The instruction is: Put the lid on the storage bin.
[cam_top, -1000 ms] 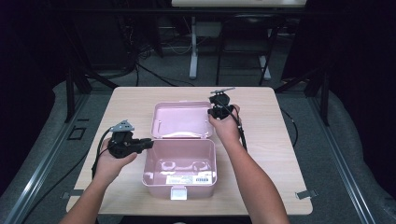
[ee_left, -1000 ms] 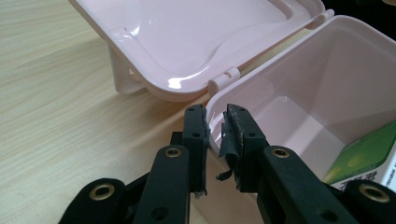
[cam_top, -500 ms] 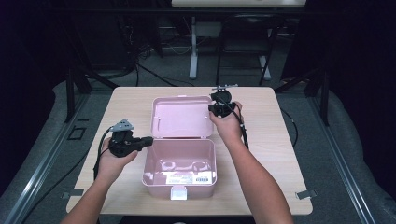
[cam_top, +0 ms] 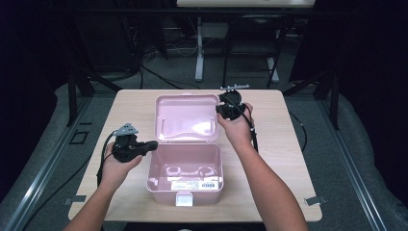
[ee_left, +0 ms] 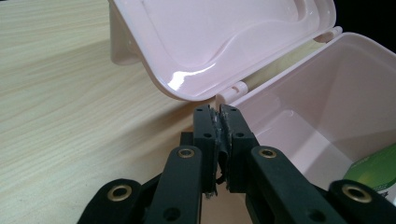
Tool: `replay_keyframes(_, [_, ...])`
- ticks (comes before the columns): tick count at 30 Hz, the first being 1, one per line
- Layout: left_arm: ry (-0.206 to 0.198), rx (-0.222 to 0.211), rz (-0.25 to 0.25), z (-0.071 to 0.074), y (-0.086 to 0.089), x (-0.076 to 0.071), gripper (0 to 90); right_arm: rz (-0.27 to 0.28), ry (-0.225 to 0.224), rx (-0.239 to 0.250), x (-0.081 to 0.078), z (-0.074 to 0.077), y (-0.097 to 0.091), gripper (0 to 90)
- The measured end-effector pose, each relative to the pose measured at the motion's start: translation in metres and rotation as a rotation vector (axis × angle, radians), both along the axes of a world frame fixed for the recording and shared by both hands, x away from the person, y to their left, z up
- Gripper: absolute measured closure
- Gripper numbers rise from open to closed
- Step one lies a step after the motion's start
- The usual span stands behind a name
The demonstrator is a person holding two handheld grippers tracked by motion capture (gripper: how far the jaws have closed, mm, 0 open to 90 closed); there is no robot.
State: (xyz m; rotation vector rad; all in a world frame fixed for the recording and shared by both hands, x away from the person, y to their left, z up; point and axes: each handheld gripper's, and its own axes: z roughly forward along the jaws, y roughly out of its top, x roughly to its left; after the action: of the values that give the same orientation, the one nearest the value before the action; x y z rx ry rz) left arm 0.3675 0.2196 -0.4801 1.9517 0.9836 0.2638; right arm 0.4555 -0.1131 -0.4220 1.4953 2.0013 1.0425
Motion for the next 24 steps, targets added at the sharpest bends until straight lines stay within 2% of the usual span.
replay_keyframes(4, [0.007,-0.005,-0.002,0.000,0.001,0.001,86.1,0.003,-0.029,-0.005,-0.006,0.004,0.000,84.4])
replay_keyframes(9, [0.003,-0.006,-0.002,0.000,0.000,0.001,86.2,0.008,-0.052,0.021,-0.016,0.010,-0.003,85.1])
replay_keyframes(14, [0.003,-0.007,-0.004,0.000,-0.001,0.001,86.2,0.016,-0.112,0.001,-0.031,0.016,-0.005,85.1])
replay_keyframes(18, [0.002,-0.009,-0.006,0.000,0.000,0.002,86.2,0.022,-0.138,0.025,-0.040,0.017,-0.008,85.3])
replay_keyframes(24, [0.005,-0.006,-0.004,0.000,0.000,0.001,86.2,0.028,-0.209,0.046,-0.055,0.017,-0.010,85.8])
